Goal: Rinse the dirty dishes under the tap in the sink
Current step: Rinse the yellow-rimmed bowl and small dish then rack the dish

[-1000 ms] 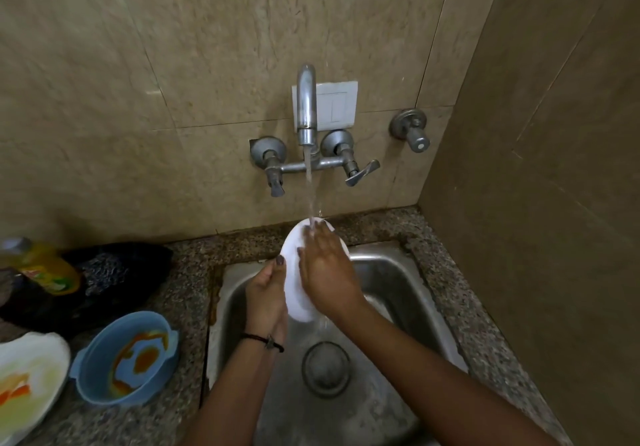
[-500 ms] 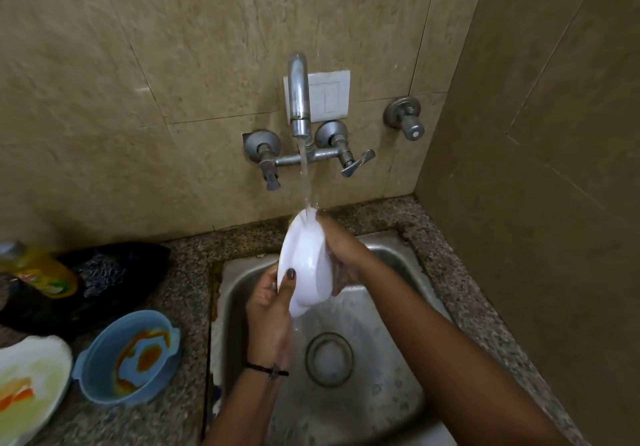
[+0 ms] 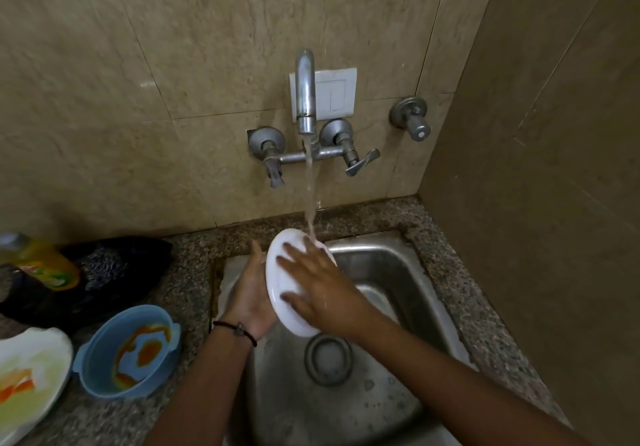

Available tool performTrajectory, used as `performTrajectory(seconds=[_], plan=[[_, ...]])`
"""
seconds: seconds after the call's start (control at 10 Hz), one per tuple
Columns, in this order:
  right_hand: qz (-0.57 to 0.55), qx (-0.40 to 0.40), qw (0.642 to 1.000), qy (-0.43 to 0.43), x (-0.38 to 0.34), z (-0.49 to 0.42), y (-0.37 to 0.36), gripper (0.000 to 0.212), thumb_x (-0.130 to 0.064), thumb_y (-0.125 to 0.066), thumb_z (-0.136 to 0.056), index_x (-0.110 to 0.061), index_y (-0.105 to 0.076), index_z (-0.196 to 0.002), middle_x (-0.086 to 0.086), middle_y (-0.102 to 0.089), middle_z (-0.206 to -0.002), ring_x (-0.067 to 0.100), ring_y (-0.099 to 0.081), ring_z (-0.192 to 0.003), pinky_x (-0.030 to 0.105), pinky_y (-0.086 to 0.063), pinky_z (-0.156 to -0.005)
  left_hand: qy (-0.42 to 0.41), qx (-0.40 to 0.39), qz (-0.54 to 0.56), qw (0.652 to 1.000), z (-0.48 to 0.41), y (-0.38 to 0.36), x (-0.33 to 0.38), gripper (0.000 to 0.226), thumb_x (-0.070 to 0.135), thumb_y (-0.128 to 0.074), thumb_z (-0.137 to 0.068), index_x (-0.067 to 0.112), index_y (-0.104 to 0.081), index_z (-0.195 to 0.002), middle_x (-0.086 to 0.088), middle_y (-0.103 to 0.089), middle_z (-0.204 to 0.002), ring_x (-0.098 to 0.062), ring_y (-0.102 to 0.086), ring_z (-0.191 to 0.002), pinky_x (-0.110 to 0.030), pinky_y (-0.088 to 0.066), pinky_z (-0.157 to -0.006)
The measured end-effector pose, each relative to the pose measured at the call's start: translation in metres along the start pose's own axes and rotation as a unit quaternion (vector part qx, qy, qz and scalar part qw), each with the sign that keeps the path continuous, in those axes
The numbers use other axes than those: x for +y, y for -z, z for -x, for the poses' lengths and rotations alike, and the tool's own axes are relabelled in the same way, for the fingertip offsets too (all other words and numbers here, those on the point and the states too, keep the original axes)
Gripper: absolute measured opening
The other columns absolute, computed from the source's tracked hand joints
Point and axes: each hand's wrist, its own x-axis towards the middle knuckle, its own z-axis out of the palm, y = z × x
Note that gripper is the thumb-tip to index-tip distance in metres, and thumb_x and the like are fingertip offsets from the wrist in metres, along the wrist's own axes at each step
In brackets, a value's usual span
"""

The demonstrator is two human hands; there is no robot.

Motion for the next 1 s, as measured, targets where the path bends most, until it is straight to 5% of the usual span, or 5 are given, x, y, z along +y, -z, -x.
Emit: performTrajectory(seconds=[0.1,0.4,0.6,0.7,1.0], plan=[[0.133,0.039,0.987,0.087,0.003,0.014,-0.017,0.052,-0.023,-0.04,-0.092,-0.005,-0.04,-0.141,0.012,-0.038,-0.149,0.027,-0.029,-0.141,0.049,-0.025,-0.114,-0.03,0.079,-0.035,0.996,-0.01,-0.001,-0.01,0.068,0.057,-0.025,-0.097,0.007,-0.04,-0.142,-0.001,-0.062,-0.097,-0.014,-0.06,-0.086,-0.03,-0.045,-0.081],[-0.009,0.114,0.971,-0.21,0.002,-0.044,0.02,0.039,-0.022,-0.036,-0.098,-0.001,-0.054,-0.127,0.018,-0.058,-0.126,0.03,-0.052,-0.117,0.036,-0.037,-0.102,-0.131,0.181,-0.167,0.96,-0.014,-0.022,-0.026,0.051,0.047,-0.036,-0.099,0.007,-0.057,-0.123,-0.018,-0.059,-0.129,-0.034,-0.057,-0.118,-0.05,-0.043,-0.103],[0.123,0.156,0.98,0.016,-0.014,-0.009,-0.013,0.044,-0.01,-0.055,-0.084,0.003,-0.055,-0.126,0.019,-0.056,-0.132,0.031,-0.049,-0.128,0.047,-0.034,-0.11,-0.199,0.209,-0.176,0.941,-0.012,-0.021,-0.023,0.043,0.049,-0.036,-0.098,0.019,-0.066,-0.098,-0.009,-0.068,-0.107,-0.019,-0.065,-0.094,-0.036,-0.051,-0.089],[0.115,0.149,0.982,-0.016,-0.005,-0.008,-0.006,0.046,-0.021,-0.039,-0.092,-0.004,-0.05,-0.133,0.013,-0.05,-0.14,0.025,-0.043,-0.133,0.044,-0.026,-0.115,-0.203,0.21,-0.189,0.938,-0.006,-0.016,-0.022,0.046,0.052,-0.037,-0.096,0.017,-0.066,-0.101,-0.007,-0.068,-0.103,-0.023,-0.065,-0.097,-0.039,-0.05,-0.093],[-0.219,0.171,0.91,-0.307,0.02,-0.026,0.022,0.037,-0.034,-0.032,-0.102,-0.016,-0.061,-0.115,0.005,-0.067,-0.108,0.019,-0.062,-0.098,0.029,-0.046,-0.085,-0.179,0.224,-0.108,0.952,-0.011,-0.009,-0.031,0.043,0.059,-0.042,-0.092,0.025,-0.068,-0.085,-0.005,-0.072,-0.097,-0.029,-0.066,-0.095,-0.048,-0.053,-0.089]])
